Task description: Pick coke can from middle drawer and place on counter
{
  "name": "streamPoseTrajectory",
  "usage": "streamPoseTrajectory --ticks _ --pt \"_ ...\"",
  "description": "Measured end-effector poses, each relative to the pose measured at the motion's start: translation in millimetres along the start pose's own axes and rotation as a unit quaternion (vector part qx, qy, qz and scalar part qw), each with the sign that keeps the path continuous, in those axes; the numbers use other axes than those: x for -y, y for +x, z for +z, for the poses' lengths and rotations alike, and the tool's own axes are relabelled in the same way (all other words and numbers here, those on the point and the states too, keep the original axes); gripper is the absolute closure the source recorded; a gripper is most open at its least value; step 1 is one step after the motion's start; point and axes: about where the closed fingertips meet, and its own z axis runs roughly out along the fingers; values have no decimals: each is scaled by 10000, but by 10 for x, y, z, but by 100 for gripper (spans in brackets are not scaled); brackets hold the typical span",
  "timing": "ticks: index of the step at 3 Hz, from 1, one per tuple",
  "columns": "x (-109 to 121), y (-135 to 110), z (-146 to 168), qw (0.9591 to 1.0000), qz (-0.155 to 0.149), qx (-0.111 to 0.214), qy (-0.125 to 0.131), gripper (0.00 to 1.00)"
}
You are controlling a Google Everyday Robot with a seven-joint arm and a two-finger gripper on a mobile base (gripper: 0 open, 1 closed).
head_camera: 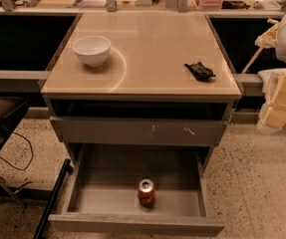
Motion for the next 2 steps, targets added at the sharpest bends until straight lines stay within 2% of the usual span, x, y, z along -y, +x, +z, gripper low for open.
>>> streamPoseTrajectory --ticks 1,2 --pt "0 0 0 10000 0 0 0 0" --pt "-28 77 9 9998 76 157 85 0"
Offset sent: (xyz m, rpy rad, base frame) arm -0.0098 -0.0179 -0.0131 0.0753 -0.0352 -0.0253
